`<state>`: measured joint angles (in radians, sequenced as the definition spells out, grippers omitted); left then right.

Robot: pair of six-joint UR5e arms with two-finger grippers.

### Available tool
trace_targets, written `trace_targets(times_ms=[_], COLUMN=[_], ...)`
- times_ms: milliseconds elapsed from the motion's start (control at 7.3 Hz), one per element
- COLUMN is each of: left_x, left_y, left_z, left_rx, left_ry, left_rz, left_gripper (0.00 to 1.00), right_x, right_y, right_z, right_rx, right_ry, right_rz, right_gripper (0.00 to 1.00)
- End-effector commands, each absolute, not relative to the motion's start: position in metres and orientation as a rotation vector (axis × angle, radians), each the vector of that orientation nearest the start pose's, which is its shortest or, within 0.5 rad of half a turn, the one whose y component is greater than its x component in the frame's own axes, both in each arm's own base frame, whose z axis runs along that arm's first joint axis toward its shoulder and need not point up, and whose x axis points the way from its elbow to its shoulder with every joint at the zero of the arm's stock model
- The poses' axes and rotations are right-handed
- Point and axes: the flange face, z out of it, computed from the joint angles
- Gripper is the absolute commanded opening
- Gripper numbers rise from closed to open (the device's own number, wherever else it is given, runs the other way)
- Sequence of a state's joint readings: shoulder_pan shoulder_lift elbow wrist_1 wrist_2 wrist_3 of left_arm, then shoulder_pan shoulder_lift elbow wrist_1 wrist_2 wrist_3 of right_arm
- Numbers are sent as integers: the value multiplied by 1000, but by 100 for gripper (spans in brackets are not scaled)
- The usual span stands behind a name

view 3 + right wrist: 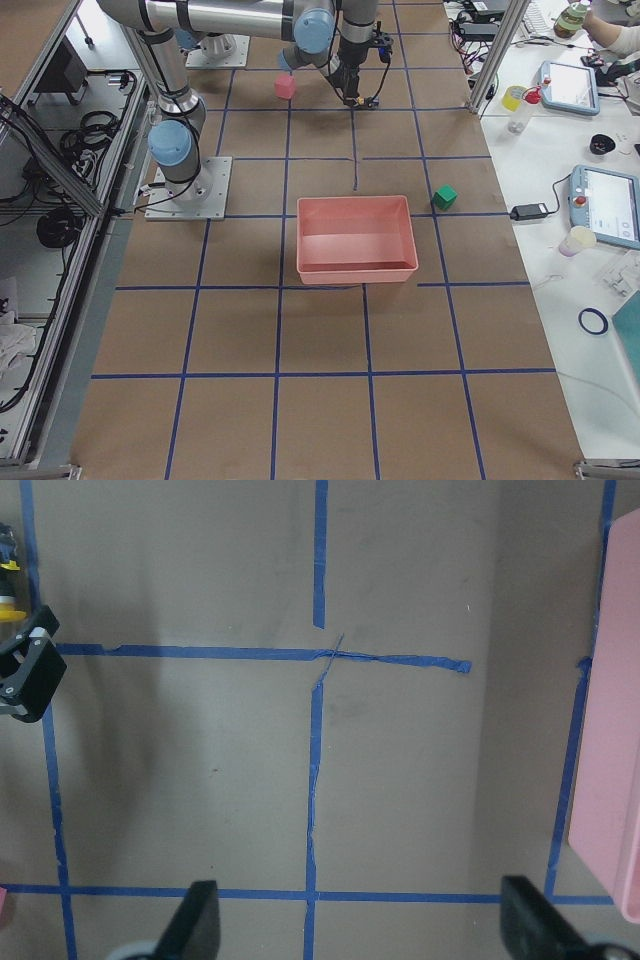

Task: Align button upright
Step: 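Lower the left gripper over the button and grasp its body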

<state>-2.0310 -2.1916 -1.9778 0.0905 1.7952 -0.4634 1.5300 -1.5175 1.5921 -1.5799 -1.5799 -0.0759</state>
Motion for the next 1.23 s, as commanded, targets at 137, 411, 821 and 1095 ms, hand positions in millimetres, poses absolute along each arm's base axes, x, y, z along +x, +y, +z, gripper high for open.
trace_targets(times_ms=[137,411,821,1095], left_x=[-365,-364,-359,-357], left_y=[-485,-486,-487,-486], left_z=[149,145,142,146], left_rx=[-76,-1,-6,-1], left_ry=[3041,3014,2992,2978], left_rz=[-1054,-1083,-1083,-1092], left_gripper=[79,78,47,23], right_x=[112,113,112,111], right_y=[-511,-511,-512,-513], right_z=[451,451,449,448], right_rx=[-61,-58,-80,-80], right_ry=[3147,3140,3145,3147], right_rz=[110,109,114,115], right_gripper=[100,100,100,100])
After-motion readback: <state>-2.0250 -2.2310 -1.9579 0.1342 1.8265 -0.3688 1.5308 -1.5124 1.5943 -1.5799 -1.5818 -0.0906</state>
